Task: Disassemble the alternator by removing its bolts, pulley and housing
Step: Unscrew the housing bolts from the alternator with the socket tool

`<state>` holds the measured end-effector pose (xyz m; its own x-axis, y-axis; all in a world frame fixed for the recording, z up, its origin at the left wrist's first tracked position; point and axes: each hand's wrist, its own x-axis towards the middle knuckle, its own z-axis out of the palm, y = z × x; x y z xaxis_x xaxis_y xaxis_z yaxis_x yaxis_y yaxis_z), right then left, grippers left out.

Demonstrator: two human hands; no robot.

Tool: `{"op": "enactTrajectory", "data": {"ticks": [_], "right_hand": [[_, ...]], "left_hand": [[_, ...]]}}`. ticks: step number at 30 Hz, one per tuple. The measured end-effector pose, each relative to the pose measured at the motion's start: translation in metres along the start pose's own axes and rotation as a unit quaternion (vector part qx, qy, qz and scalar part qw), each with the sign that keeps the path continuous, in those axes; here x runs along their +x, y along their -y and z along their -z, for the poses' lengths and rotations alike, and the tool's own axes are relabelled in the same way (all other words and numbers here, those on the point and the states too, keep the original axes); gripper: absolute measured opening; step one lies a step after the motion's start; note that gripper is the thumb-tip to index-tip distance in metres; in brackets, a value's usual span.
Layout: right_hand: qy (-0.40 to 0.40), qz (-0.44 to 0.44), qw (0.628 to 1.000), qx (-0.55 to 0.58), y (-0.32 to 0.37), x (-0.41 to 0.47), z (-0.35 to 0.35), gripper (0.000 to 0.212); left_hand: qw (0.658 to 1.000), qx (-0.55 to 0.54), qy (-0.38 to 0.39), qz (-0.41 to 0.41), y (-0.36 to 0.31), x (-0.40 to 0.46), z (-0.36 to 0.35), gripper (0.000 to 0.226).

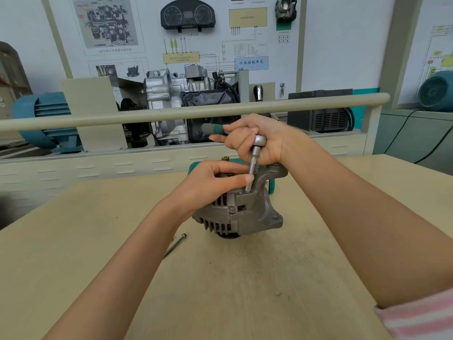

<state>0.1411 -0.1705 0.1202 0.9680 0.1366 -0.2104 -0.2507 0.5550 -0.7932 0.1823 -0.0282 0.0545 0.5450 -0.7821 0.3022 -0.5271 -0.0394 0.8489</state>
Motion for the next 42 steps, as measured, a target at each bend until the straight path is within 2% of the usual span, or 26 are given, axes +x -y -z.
{"op": "enactTrajectory", "data": {"ticks": [5, 10, 12, 13, 14, 15, 16, 17, 19, 21, 24, 26, 27, 30, 33, 36, 38, 40, 42], "right_hand": [[0.072, -0.06, 0.993, -0.071, -0.005, 0.009, -0.015, 0.026], [0.057, -0.024, 0.998, -0.005, -0.01, 0.006, -0.014, 0.03], [-0.001, 0.045, 0.998, 0.034, -0.014, 0.005, -0.017, 0.026], [-0.059, 0.112, 0.99, 0.057, -0.019, 0.006, -0.02, 0.023], [-0.135, 0.196, 0.968, 0.082, -0.024, 0.007, -0.023, 0.021], [-0.217, 0.286, 0.928, 0.101, -0.029, 0.009, -0.025, 0.018], [-0.277, 0.361, 0.883, 0.116, -0.033, 0.011, -0.026, 0.014], [-0.301, 0.399, 0.855, 0.137, -0.033, 0.013, -0.025, 0.012], [-0.289, 0.374, 0.859, 0.194, -0.029, 0.011, -0.02, 0.017], [-0.264, 0.303, 0.896, 0.191, -0.022, 0.006, -0.017, 0.02], [-0.196, 0.233, 0.948, 0.091, -0.021, 0.006, -0.021, 0.026], [-0.139, 0.158, 0.978, 0.006, -0.02, 0.008, -0.025, 0.02], [-0.106, 0.109, 0.988, -0.024, -0.018, 0.01, -0.025, 0.024], [-0.012, -0.023, 0.997, -0.075, -0.011, 0.013, -0.024, 0.032], [0.041, -0.08, 0.992, -0.086, -0.01, 0.015, -0.023, 0.036], [0.081, -0.078, 0.994, -0.006, -0.011, 0.012, -0.02, 0.038], [0.091, -0.041, 0.995, 0.023, -0.015, 0.007, -0.018, 0.035], [0.064, 0.031, 0.997, 0.022, -0.02, 0.002, -0.017, 0.03], [-0.004, 0.122, 0.992, 0.035, -0.027, 0.001, -0.021, 0.027]], "left_hand": [[0.999, -0.032, -0.021, 0.0, 0.001, -0.002, 0.001, 0.012], [0.998, -0.043, -0.046, 0.011, 0.002, -0.001, -0.001, 0.01], [0.997, -0.043, -0.055, 0.011, 0.001, -0.001, -0.002, 0.009], [0.997, -0.044, -0.06, 0.011, 0.001, -0.001, -0.002, 0.01], [0.997, -0.045, -0.062, 0.01, 0.0, -0.001, -0.003, 0.013], [0.997, -0.043, -0.066, 0.007, 0.0, -0.002, -0.004, 0.015], [0.997, -0.039, -0.072, 0.005, 0.001, -0.002, -0.004, 0.015], [0.997, -0.03, -0.077, 0.004, 0.001, -0.002, -0.005, 0.014], [0.997, -0.012, -0.08, 0.01, 0.001, -0.001, -0.008, 0.008], [0.997, 0.0, -0.078, 0.017, 0.0, 0.0, -0.009, 0.006], [0.998, 0.02, -0.06, 0.018, 0.001, 0.001, -0.007, 0.009], [0.999, 0.026, -0.044, 0.019, 0.002, -0.001, -0.005, 0.006], [0.999, 0.024, -0.04, 0.019, 0.002, -0.002, -0.004, 0.006], [0.999, 0.004, -0.037, 0.01, 0.004, -0.004, 0.0, 0.009], [0.999, -0.014, -0.047, -0.001, 0.006, -0.005, 0.0, 0.008], [0.998, -0.025, -0.062, -0.008, 0.008, -0.004, -0.004, 0.008], [0.997, -0.031, -0.066, -0.016, 0.008, -0.004, -0.005, 0.009], [0.997, -0.031, -0.067, -0.021, 0.008, -0.003, -0.004, 0.01], [0.997, -0.018, -0.076, -0.022, 0.009, -0.003, -0.005, 0.009]]}}
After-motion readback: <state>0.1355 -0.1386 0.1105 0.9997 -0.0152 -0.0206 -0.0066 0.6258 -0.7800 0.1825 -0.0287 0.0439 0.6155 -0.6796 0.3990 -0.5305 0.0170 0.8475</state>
